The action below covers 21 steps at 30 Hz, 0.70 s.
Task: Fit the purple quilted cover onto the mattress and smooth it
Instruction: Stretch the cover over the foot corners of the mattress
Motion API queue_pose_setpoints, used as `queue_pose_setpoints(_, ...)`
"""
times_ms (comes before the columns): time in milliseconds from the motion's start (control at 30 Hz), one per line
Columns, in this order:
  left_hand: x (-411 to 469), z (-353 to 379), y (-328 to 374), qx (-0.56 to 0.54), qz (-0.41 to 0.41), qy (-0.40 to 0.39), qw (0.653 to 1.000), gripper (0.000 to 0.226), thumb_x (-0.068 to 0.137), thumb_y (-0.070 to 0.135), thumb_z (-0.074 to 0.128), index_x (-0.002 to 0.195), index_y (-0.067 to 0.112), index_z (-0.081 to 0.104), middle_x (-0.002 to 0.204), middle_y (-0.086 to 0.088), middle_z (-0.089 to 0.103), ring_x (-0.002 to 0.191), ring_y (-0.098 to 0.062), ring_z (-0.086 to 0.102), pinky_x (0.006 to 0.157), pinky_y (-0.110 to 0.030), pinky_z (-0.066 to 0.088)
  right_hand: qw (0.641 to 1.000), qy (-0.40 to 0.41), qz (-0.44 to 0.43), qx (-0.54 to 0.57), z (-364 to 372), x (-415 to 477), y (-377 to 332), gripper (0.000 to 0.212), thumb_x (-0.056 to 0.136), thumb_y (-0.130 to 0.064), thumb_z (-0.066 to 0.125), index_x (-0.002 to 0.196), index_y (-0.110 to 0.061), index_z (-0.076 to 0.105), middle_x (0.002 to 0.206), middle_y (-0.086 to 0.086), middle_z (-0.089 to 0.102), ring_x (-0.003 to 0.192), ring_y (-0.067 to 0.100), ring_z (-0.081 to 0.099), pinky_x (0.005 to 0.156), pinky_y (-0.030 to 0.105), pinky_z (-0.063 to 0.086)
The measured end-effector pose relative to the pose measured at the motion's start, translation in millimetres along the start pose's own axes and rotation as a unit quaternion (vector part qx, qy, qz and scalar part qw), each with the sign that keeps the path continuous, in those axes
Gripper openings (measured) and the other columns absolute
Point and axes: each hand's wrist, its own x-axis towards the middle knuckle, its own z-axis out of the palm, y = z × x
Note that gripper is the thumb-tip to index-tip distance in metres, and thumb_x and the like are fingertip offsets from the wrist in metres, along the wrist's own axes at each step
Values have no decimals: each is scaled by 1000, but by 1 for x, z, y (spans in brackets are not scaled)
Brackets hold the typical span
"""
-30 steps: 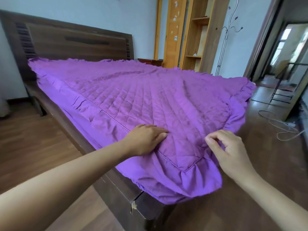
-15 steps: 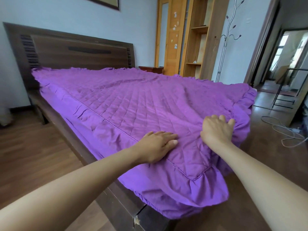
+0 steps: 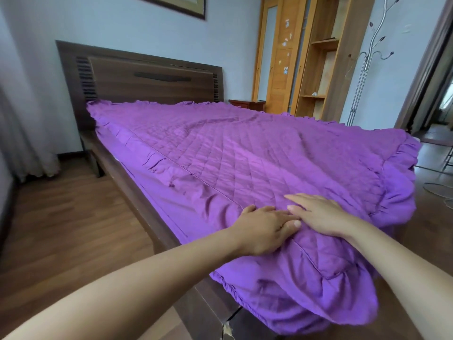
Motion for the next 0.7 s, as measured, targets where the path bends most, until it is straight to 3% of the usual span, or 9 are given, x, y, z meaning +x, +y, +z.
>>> queue_pose_setpoints(67,-1,-9,-13,-56,-23,65,996,43,100,42,27,108,15,59,114,-10,63,108,-30,55,89,-36,40,998,-65,18,-9,5,1,3,52,95,-59,27,145,-45,21,157,-10,18,143,19,18,115,49,15)
queue_pose_setpoints(133,4,-17,-41,-2,-70,142,987,40,99,41,28,111,19,59,124,-6,60,118,-28,50,96,-39,39,996,-85,31,-4,5,0,10,57,91,-65,25,145,-47,19,157,-9,15,145,19,13,115,51,13)
queue_pose_setpoints(200,8,-22,-73,55,-156,107,980,42,98,45,26,135,34,43,149,4,35,139,-28,25,112,-52,19,993,-106,46,0,3,-1,14,70,81,-74,21,145,-46,18,158,-7,15,145,22,13,115,51,14)
queue_pose_setpoints(267,5,-21,-88,54,-202,19,978,44,98,48,21,139,41,33,152,6,26,141,-32,15,111,-59,13,993,-104,59,-2,2,-2,13,86,70,-81,15,146,-42,21,157,-6,19,144,25,18,114,51,17)
queue_pose_setpoints(367,-2,-14,-86,145,-179,5,973,42,99,43,17,134,35,39,140,-4,41,128,-36,33,104,-55,29,996,-51,54,-40,1,-8,3,65,86,-70,24,137,-32,39,147,-2,39,133,27,38,107,47,31)
queue_pose_setpoints(433,-1,-18,-77,211,-147,69,964,38,100,42,19,119,29,49,123,-6,57,113,-33,52,96,-47,35,994,44,36,-91,-9,-16,-7,52,91,-61,28,124,-26,48,137,0,49,125,26,46,102,43,37)
queue_pose_setpoints(500,5,-27,-79,238,-138,144,951,39,99,42,23,108,24,56,112,-9,64,103,-30,60,89,-40,37,992,91,-2,-92,-12,-14,-19,50,94,-55,31,132,-26,44,141,-1,44,130,23,39,104,39,34)
queue_pose_setpoints(600,34,-43,-84,181,-170,170,954,38,99,40,28,107,19,58,115,-15,62,107,-34,57,84,-38,41,995,76,-40,-50,-11,5,-22,52,97,-49,32,144,-27,32,151,-4,30,137,22,28,110,40,27)
queue_pose_setpoints(700,74,-46,-84,131,-158,109,973,40,99,39,25,128,24,47,135,-8,52,125,-33,42,100,-50,32,996,56,-48,-39,-10,31,-12,55,96,-51,27,147,-30,24,155,-6,23,142,24,21,113,45,22)
